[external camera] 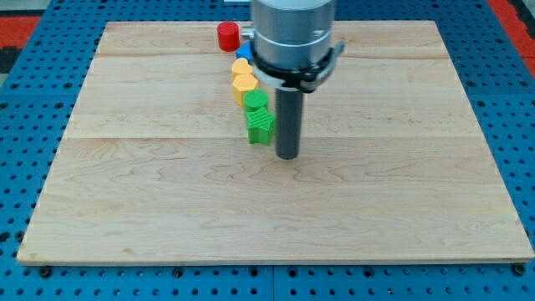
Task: Push the red circle parallel to the green circle
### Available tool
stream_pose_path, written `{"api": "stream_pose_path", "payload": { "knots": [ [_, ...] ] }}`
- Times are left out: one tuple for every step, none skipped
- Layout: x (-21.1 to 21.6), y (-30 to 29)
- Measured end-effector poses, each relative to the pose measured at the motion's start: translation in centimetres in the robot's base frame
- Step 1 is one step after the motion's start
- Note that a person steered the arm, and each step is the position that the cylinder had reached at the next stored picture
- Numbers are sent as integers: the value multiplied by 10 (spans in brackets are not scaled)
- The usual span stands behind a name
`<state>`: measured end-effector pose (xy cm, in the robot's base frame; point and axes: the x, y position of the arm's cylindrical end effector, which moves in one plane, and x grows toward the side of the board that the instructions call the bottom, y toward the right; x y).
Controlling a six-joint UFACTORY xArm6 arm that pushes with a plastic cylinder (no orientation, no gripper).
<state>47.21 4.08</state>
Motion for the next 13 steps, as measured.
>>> {"api": "stream_pose_path", "payload": {
  "knots": [
    [0, 41],
    [-1, 76],
    [-1, 96],
    [-1, 105],
    [-9, 106],
    [-34, 125],
    [-84, 144],
    [-125, 150],
    [-152, 149],
    [-201, 144],
    [-235, 166],
    [-240, 197],
    [-264, 200]
  ]
}}
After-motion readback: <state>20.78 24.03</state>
